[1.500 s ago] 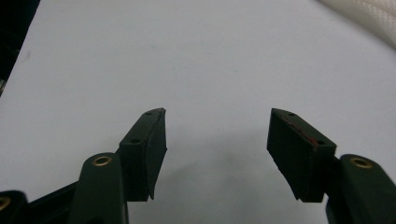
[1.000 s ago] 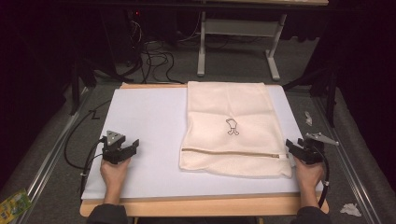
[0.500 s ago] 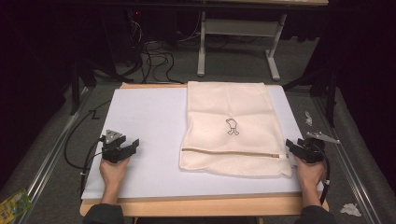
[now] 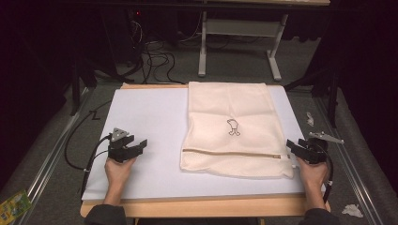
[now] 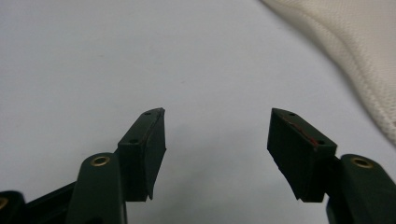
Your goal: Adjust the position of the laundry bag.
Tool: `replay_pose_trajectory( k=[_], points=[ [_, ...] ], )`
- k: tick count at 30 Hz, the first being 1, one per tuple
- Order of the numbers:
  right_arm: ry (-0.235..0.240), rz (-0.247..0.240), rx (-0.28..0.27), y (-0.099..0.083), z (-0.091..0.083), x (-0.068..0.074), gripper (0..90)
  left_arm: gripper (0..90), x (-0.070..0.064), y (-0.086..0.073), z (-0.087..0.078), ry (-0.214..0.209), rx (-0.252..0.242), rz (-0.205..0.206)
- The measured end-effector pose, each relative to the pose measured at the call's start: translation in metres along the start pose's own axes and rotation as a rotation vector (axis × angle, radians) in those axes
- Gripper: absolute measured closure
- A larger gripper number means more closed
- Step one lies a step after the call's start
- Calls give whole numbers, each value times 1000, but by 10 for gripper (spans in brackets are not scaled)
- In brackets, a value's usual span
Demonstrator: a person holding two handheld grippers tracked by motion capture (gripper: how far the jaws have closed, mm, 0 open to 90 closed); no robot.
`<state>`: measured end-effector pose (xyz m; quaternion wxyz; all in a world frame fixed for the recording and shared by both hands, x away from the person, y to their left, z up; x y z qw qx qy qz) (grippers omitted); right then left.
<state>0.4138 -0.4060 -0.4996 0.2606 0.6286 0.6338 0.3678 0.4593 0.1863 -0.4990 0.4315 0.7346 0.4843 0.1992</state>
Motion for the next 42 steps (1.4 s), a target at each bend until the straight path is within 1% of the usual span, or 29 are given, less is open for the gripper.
replay_pose_trajectory(
  k=[1,2,3,4,5,7,8,9,10,11,12,15,20,21,23,24,25,26,27,28,29,32,37,39,40,42],
  points=[
    [7,-10,3,0,-1,0,446,370,-3,1,0,-9,2,3],
    [15,-8,17,0,-2,2,444,365,-9,3,2,-28,15,7],
    [16,-13,17,0,-2,2,445,363,-11,4,4,-38,20,6],
    [16,-13,17,0,-2,2,445,358,-11,4,4,-38,20,6],
    [27,-11,21,0,-3,3,445,355,-13,4,5,-43,28,5],
    [32,-15,32,-1,-3,5,443,348,-19,6,7,-61,35,2],
    [35,-20,38,-1,-4,6,443,346,-25,7,9,-69,41,14],
    [40,-25,41,0,-4,7,442,345,-25,7,9,-69,41,14],
    [46,-23,43,0,-4,8,442,343,-31,9,11,-82,52,31],
    [48,-29,46,0,-4,8,442,342,-31,9,11,-82,52,31],
    [51,-30,50,1,-4,9,444,341,-38,12,13,-97,53,30],
    [63,-39,64,2,-4,12,445,337,-48,15,16,-118,61,49],
    [75,-41,87,2,-1,17,449,328,-65,19,26,-142,87,71],
    [75,-41,87,2,-1,17,449,327,-65,19,26,-142,87,71],
    [79,-43,97,2,0,18,452,325,-73,22,30,-155,94,78],
    [82,-46,102,2,2,20,460,323,-81,23,34,-163,105,95],
    [82,-46,102,2,2,20,460,323,-81,23,34,-163,105,95],
    [85,-46,107,2,3,21,467,323,-88,25,39,-185,111,91],
    [85,-46,107,2,3,21,467,322,-88,25,39,-185,111,91],
    [89,-47,107,2,4,22,472,322,-90,26,41,-200,111,70],
    [91,-52,112,2,5,23,480,321,-91,26,45,-199,117,62],
    [89,-49,130,1,8,24,486,321,-94,25,48,-206,125,59],
    [91,-48,137,2,10,26,491,320,-103,27,56,-215,151,68],
    [90,-54,141,4,12,28,496,320,-108,28,62,-227,164,62],
    [90,-54,141,4,12,28,496,320,-108,28,62,-227,164,62],
    [91,-57,147,5,13,29,503,320,-112,29,67,-228,174,66]
  ],
)
Point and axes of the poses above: each handheld gripper's, and its own axes: z roughly forward along the jaws, y roughly out of its top, x roughly to its left, the point moved 6 cm from there along z, roughly forward along the jaws, and after that the axes turned 1 degree about -x, right-handed, at the moved point
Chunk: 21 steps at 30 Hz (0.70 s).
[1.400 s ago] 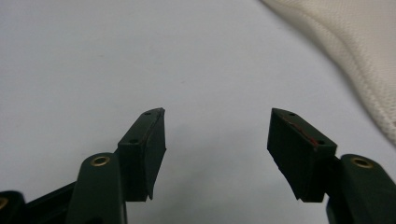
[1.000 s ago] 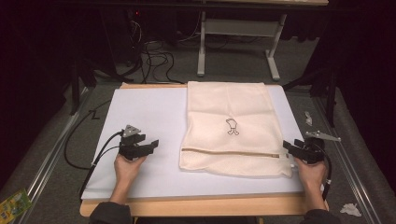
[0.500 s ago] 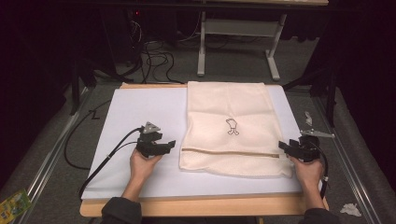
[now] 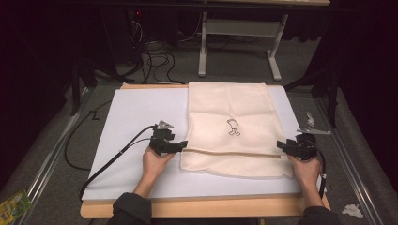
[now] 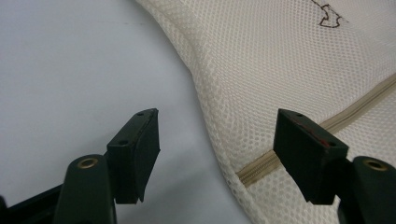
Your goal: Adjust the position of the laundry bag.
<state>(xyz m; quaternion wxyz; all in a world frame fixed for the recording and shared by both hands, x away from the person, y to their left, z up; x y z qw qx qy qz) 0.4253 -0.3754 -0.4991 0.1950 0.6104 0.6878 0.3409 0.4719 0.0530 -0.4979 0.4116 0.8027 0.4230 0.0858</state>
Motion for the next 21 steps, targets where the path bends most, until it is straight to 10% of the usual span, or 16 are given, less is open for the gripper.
replay_pose_trajectory(
  k=[21],
  points=[
    [30,4,56,0,10,0,766,508,-8,0,30,-20,41,-2]
  ],
)
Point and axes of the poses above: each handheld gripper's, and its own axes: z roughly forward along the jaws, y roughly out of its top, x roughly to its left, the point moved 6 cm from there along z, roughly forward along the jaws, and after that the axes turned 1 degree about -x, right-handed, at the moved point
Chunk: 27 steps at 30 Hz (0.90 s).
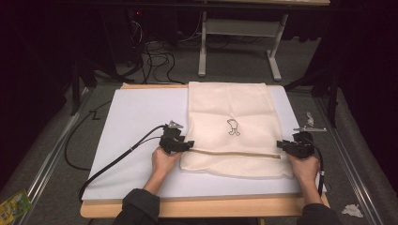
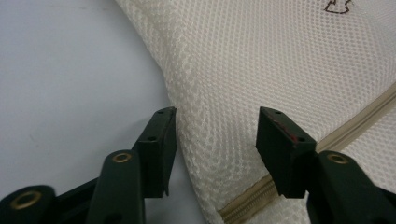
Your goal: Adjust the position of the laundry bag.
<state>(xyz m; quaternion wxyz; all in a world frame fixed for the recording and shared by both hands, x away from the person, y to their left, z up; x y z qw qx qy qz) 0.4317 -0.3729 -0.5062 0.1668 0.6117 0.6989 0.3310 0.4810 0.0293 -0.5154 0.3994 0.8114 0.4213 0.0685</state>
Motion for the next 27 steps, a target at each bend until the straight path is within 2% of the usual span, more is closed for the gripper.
replay_pose_trajectory(
  k=[3,4,5,7,8,9,10,17,22,27],
  points=[
    [10,-9,-1,0,-1,0,834,589,2,0,1,2,6,-6],
    [10,-9,-1,0,-1,0,834,589,2,1,0,-4,8,-7],
    [12,-16,1,0,-1,1,852,661,3,1,0,-1,11,-6],
    [11,-20,-1,1,-1,1,858,741,3,1,0,1,16,-3],
    [11,-22,-4,1,-1,2,864,741,3,1,0,-2,17,0],
    [15,-25,-9,1,-1,2,871,818,3,3,-1,-8,10,2],
    [16,-27,-8,1,-2,3,873,836,3,3,-2,-8,7,4],
    [36,-32,-22,3,-5,5,878,866,3,8,-10,-9,-19,21],
    [48,-47,-31,6,-6,12,879,868,6,10,-19,7,-29,43],
    [62,-67,-41,9,-6,20,879,869,11,11,-25,8,-39,33]
  ],
)
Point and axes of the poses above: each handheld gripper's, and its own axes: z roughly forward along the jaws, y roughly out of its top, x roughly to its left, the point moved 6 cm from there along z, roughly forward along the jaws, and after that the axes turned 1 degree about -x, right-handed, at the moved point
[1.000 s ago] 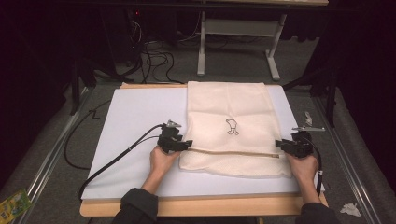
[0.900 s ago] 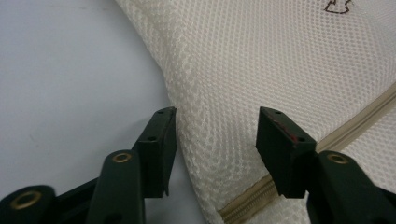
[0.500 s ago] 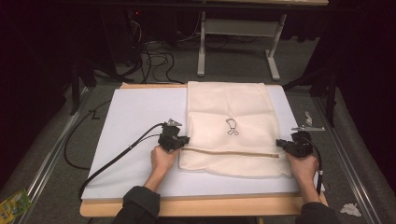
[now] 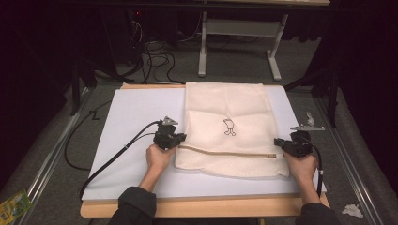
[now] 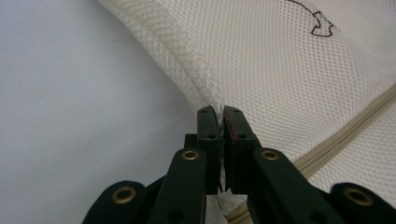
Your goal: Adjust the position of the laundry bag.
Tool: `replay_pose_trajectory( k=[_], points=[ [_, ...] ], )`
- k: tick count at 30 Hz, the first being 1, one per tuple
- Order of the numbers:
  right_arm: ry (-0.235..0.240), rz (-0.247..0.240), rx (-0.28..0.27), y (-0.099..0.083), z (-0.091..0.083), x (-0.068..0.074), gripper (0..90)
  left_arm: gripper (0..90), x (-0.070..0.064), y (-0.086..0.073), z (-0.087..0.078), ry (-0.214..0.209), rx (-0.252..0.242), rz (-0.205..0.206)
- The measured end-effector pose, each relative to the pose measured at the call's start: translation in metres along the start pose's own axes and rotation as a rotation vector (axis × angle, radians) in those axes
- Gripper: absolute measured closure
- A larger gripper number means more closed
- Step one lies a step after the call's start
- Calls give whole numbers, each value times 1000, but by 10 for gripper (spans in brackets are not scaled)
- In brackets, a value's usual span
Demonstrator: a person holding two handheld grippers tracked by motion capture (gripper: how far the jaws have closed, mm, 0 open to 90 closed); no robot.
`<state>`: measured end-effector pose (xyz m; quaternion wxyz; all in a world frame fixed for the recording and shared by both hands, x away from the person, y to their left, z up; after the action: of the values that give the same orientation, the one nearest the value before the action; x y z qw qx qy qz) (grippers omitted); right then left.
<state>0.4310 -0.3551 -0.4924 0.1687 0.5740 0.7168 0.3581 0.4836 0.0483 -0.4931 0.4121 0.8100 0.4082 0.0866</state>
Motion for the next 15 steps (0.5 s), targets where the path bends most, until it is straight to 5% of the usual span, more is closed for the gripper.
replay_pose_trajectory(
  k=[15],
  points=[
    [62,-32,-20,7,4,27,880,869,16,-7,-28,31,-23,5]
  ],
)
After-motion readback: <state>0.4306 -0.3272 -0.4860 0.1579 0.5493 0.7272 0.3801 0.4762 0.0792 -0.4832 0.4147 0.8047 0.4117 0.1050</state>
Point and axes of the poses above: each handheld gripper's, and its own axes: z roughly forward along the jaws, y roughly out of its top, x roughly to its left, the point moved 6 cm from there along z, roughly forward along the jaws, and after that the axes turned 1 degree about -x, right-handed, at the moved point
